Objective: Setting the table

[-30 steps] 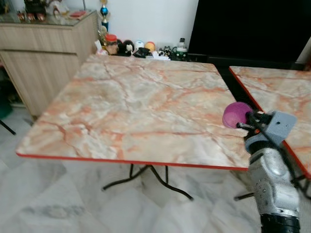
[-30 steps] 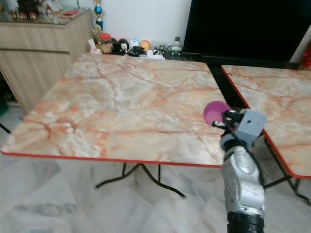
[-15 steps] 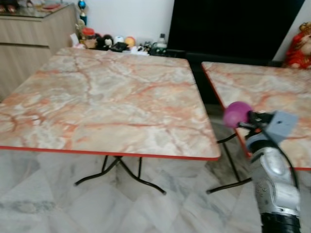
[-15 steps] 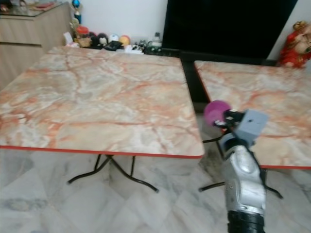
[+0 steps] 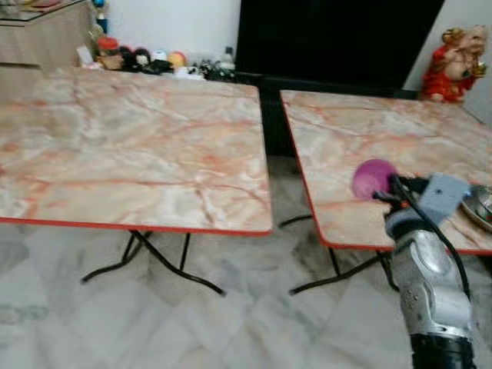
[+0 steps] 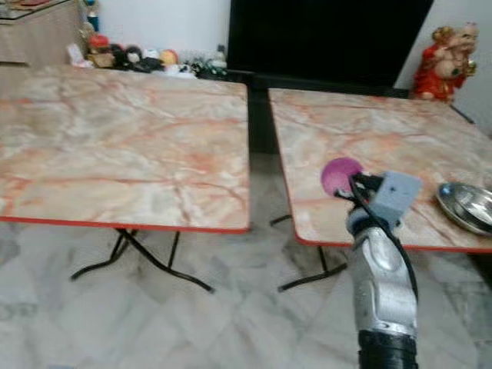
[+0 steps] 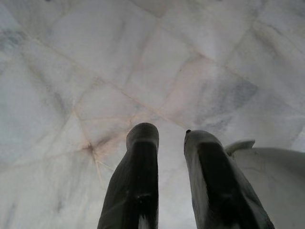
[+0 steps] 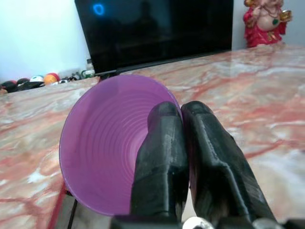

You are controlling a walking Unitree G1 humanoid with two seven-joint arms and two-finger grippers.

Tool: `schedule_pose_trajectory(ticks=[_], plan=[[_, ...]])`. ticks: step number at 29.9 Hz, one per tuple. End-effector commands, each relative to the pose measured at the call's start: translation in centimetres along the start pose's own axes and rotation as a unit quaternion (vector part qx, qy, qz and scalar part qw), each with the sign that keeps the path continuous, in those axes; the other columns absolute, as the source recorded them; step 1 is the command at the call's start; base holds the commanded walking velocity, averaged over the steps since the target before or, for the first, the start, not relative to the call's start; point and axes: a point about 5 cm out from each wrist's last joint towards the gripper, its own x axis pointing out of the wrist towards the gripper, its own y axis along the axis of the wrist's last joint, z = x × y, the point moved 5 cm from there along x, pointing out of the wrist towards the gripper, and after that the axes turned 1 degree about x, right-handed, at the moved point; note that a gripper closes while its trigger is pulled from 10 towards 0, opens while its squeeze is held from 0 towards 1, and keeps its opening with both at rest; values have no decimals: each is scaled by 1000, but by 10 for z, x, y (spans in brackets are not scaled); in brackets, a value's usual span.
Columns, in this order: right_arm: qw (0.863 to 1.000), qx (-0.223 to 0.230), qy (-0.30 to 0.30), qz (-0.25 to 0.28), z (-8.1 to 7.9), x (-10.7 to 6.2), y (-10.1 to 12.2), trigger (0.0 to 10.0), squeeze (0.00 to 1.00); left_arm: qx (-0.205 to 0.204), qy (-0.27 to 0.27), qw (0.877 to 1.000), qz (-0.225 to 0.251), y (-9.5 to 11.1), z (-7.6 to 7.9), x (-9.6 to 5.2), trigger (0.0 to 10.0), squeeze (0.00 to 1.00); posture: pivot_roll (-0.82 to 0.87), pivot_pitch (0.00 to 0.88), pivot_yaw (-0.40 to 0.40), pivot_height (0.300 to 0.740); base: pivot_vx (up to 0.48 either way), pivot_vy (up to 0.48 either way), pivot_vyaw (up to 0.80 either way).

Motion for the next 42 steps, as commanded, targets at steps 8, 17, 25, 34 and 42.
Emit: schedule_pose_trajectory(ticks=[8,17,25,34,42], plan=[[1000,-5,-21,9,12,0,6,10000,0,-13,-8,1000,2,-2,6,0,10000,0,87,60,-45,740,0,-90,0],[999,6,-45,-9,19,-2,-5,10000,0,-15,-21,1000,5,-1,11,0,10000,0,87,0,-40,740,0,0,-285],[999,3,-34,11,9,5,5,10000,0,-5,-20,1000,9,2,5,0,10000,0,82,0,-40,740,198,0,-197],[999,3,-47,12,17,4,8,10000,0,-19,-21,1000,2,-5,17,0,10000,0,74,42,-52,740,360,0,0],[999,11,-42,15,9,6,9,10000,0,-23,-17,1000,0,-8,15,-2,10000,0,73,51,-50,740,378,0,0]])
